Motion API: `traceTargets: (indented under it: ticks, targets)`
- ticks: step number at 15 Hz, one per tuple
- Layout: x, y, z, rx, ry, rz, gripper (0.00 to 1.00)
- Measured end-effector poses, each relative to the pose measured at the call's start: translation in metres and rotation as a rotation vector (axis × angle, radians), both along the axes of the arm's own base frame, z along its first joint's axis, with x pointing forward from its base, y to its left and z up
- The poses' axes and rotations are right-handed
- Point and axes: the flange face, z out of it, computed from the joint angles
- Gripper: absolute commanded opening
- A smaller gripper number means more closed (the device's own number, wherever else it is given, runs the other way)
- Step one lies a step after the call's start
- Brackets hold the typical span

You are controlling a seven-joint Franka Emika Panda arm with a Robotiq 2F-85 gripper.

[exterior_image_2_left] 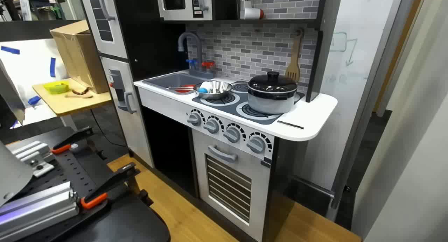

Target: Remove the black lid from the top of the grey pot and place it on the silver pan

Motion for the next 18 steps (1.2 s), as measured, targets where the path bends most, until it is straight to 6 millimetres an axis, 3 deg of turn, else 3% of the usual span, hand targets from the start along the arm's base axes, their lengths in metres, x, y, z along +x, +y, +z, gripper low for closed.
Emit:
traceTargets:
  ticks: [14, 18]
  targets:
    - [0.001, -0.001, 0.0, -0.002, -0.006, 0.0, 1.0]
    - [0.006, -0.019, -0.005, -0.06, -0.008, -0.01, 1.0]
